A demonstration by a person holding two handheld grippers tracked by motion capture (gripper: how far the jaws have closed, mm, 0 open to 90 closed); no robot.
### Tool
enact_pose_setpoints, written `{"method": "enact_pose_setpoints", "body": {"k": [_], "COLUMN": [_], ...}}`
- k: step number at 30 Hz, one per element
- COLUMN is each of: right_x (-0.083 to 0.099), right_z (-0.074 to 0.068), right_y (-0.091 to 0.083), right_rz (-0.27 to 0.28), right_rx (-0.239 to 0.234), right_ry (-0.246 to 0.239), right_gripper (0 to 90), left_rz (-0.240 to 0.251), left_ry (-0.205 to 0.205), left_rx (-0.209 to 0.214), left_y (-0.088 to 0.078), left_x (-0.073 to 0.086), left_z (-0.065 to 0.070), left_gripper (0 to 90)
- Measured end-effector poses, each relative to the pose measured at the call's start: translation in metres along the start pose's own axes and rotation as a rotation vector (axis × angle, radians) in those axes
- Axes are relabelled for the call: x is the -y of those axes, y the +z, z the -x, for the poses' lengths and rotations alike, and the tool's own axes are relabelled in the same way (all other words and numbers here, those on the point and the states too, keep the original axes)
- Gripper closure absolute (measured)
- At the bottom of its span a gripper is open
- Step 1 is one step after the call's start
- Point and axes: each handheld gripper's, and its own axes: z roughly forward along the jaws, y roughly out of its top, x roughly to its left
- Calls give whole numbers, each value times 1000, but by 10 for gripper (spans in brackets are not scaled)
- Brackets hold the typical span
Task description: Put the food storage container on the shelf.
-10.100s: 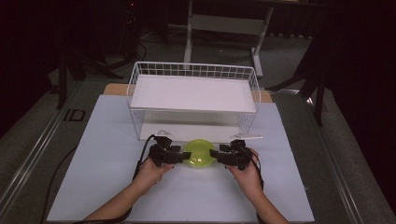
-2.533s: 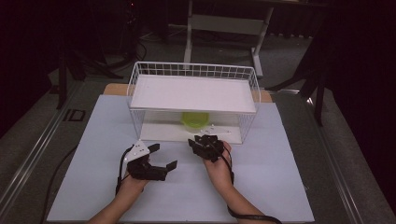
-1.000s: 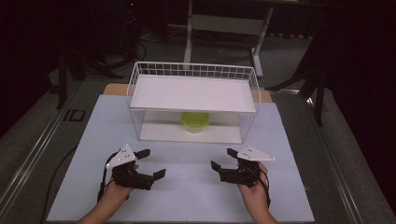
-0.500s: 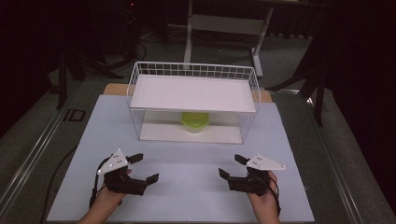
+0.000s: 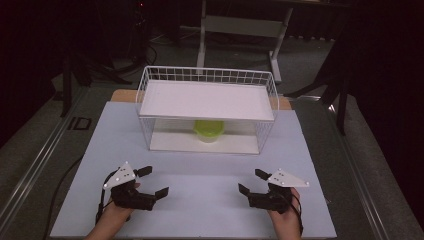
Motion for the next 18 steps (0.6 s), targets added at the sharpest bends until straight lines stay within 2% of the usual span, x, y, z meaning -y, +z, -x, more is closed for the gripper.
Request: {"method": "enact_pose_setpoints", "body": {"k": [3,7,12,18], "right_x": [4,6,9,10], "right_z": [3,4,5,1], "right_y": [2,5,11,16], "right_rz": [-8,-10,-33,-42], "right_rx": [9,10,11,-6], "right_ry": [4,13,11,-2], "right_gripper": [180,180,181,181], "left_rz": [-13,-5,-3,8], "left_ry": [14,37,30,18], "left_rx": [0,2,-9,-1], "left_y": [2,2,1,1], "left_x": [1,1,4,3], "left_z": [1,4,3,3], "left_gripper": [21,21,21,22]}}
